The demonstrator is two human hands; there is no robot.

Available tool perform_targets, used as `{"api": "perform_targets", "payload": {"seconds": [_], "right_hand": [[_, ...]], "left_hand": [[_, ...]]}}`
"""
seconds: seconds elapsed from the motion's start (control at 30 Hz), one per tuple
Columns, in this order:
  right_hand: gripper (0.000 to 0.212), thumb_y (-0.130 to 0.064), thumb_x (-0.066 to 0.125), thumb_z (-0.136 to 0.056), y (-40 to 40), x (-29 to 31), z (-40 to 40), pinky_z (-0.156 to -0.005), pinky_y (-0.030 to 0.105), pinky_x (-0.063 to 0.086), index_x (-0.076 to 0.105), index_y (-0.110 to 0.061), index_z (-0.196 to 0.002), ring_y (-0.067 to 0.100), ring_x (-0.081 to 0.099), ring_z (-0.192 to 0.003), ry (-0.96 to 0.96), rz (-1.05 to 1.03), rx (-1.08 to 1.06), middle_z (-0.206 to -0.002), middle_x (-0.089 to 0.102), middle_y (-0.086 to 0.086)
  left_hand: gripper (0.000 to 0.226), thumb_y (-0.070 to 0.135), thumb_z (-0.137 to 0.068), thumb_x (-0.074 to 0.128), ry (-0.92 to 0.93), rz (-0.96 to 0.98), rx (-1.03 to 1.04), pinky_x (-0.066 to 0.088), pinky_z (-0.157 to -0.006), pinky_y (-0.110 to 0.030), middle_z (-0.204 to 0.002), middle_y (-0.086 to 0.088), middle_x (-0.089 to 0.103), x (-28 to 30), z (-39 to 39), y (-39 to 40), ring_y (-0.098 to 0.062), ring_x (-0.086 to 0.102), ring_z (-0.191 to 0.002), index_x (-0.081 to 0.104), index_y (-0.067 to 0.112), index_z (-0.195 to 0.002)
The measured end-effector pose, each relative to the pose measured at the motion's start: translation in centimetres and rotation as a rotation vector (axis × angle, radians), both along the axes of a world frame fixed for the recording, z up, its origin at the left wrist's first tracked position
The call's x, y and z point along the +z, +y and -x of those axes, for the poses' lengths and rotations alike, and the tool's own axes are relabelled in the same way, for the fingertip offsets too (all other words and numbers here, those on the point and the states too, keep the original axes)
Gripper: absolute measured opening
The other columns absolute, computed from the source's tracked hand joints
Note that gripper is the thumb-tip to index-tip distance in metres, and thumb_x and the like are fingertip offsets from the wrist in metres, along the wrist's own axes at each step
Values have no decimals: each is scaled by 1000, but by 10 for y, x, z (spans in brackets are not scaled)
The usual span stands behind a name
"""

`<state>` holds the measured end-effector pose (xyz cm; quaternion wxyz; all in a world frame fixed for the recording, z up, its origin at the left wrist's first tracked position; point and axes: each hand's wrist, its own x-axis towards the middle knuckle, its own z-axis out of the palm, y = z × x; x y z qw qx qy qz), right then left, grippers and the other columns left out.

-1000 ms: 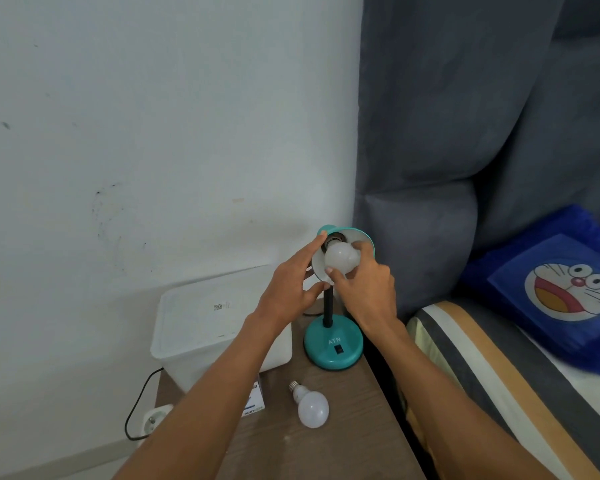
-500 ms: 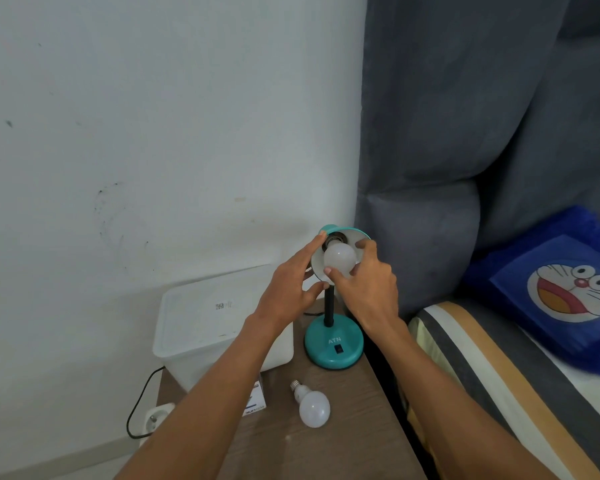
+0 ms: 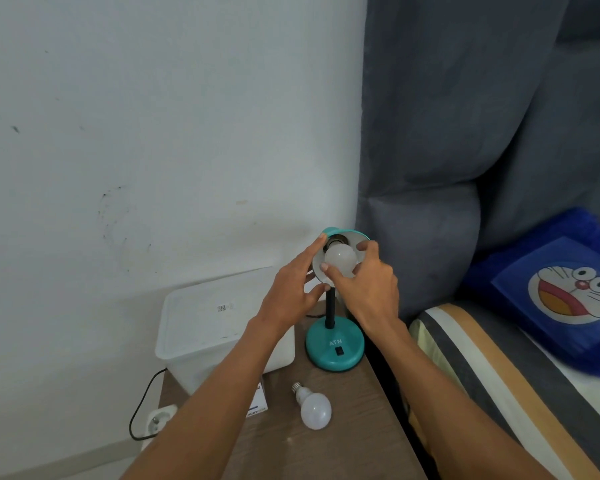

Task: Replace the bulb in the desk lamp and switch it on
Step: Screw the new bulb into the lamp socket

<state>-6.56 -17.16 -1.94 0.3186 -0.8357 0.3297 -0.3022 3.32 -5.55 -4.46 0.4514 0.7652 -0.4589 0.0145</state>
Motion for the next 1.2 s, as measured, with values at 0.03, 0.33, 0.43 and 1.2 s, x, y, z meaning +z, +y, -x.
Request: {"api": "perform_targets", "payload": {"seconds": [0.03, 0.33, 0.43, 1.2], "right_hand": [[70, -57, 75, -77, 0, -2, 0, -78, 39, 57, 43, -22, -128, 27, 68, -99, 13, 21, 13, -111, 68, 6], [75, -82, 52, -77, -2, 3, 3, -63, 31, 48, 68, -13, -101, 26, 68, -87, 166, -61, -55, -90, 69, 4], [81, -67, 72, -74, -1, 4, 5, -75, 40, 53, 46, -17, -132, 33, 66, -103, 95, 29, -15, -118, 65, 9], [63, -57, 69, -84, 62, 32, -17, -88, 37, 57, 59, -17, -131, 13, 63, -106, -137, 249, 337, -122, 66, 1]], "left_hand": [[89, 14, -91, 78, -1, 1, 1, 50, -110, -38, -161, 3, 41, 0, 0, 1, -17, 51, -140, 24, 43, -156], [92, 11, -89, 79, -6, -8, -5, 50, -110, -34, -161, 5, 42, 1, -1, -1, -17, 53, -138, 24, 44, -156], [89, 10, -90, 77, -8, -2, -8, 50, -110, -33, -161, 5, 42, -1, 0, 1, -15, 53, -139, 28, 38, -158], [101, 64, -84, 71, 29, -192, 444, 33, -122, -42, -167, 1, 30, 4, -22, 117, -21, 30, -153, 20, 28, -163]]}}
